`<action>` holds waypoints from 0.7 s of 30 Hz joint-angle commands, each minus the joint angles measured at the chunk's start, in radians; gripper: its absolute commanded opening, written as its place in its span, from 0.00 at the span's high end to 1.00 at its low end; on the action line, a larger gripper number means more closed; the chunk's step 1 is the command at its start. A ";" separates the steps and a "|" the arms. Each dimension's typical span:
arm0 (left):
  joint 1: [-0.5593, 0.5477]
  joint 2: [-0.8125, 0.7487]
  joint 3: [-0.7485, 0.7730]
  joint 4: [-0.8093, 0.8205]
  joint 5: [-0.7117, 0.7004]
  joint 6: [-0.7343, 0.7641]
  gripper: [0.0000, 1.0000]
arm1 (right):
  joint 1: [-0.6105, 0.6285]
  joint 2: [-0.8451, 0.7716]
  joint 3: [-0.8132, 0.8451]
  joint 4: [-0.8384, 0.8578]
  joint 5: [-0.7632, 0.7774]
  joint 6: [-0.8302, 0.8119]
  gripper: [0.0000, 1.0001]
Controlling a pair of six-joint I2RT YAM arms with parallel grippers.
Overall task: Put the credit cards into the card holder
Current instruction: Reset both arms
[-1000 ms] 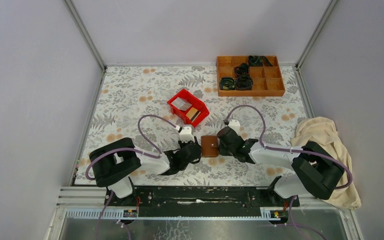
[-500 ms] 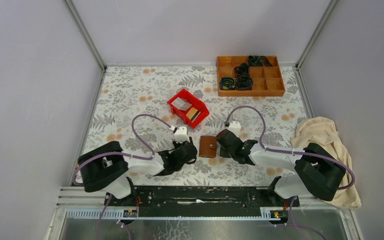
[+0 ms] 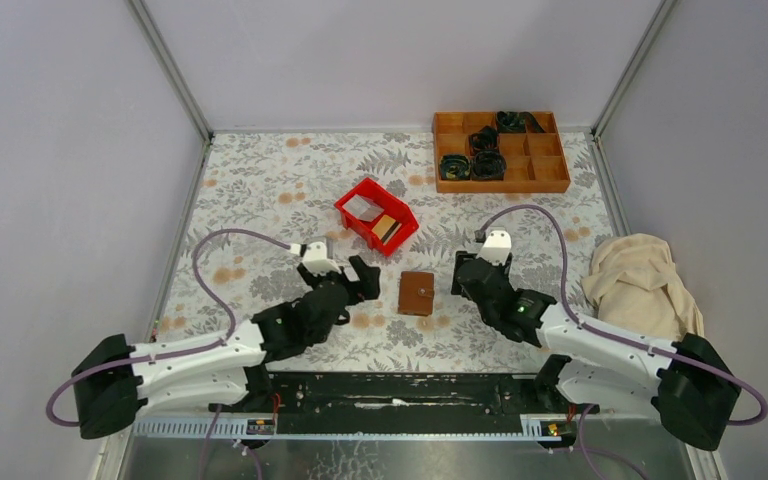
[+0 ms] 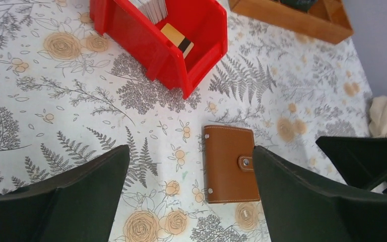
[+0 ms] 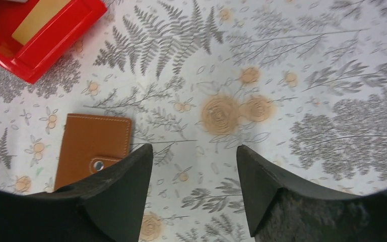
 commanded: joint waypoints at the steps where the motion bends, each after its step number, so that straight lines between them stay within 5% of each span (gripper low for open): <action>1: 0.031 -0.071 -0.012 -0.099 -0.078 0.002 0.00 | 0.006 -0.119 -0.078 0.105 0.142 -0.102 0.29; 10: 0.170 -0.059 -0.030 -0.049 -0.082 0.031 0.00 | 0.006 -0.169 -0.090 0.069 0.211 -0.097 0.00; 21: 0.278 0.057 -0.095 0.007 -0.226 -0.030 0.00 | 0.005 0.064 0.040 -0.108 0.340 0.105 0.00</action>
